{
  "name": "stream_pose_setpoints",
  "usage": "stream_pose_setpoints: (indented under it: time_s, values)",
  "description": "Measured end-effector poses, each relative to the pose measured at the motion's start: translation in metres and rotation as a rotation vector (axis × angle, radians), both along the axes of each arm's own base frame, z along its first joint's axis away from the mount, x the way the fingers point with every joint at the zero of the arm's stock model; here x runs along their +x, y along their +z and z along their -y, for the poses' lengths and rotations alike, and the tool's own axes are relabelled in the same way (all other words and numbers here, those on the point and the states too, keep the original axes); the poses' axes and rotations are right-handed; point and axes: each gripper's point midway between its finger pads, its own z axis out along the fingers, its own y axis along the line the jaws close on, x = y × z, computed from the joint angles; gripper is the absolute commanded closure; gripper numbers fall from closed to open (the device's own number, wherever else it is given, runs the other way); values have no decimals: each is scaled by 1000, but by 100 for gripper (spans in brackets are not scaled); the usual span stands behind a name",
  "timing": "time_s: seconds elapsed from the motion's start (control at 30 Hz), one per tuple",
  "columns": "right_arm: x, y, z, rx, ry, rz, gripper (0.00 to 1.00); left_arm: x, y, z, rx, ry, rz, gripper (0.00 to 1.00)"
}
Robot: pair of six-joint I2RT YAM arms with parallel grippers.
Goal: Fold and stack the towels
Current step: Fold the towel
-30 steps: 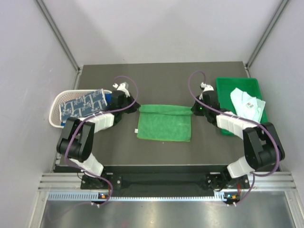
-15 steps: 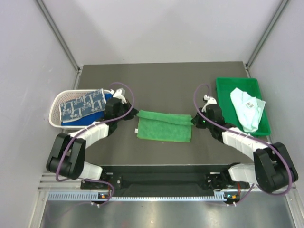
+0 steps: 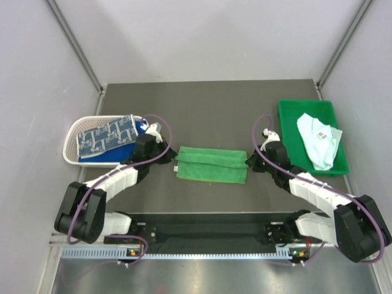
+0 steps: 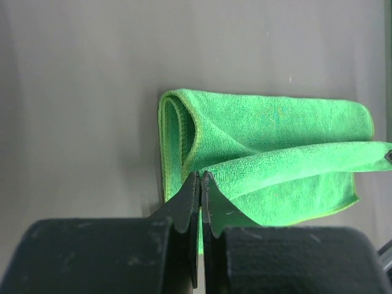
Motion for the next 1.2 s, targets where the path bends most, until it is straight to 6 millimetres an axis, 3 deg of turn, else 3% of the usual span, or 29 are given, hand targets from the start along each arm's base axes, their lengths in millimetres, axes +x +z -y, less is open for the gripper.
stream_pose_setpoints:
  time_s: [0.4,0.77,0.83,1.0,1.2]
  values:
    - [-18,-10,-2,16,-2,-25,100,-25,-17,-1,16,-22,-55,100]
    - [-30,-18,-1,27,-9,-49,98,-33,-22,0,13,-32,-77,100]
    - [-32,-21,-1,27,-9,-59,93,-34,-23,1,10,-35,-81,99]
    - [-37,-26,-2,27,-8,-74,78,-41,-29,2,3,-45,-101,82]
    - [-38,-19,-3,40,-7,-56,64,-49,-22,0,-7,-47,-101,79]
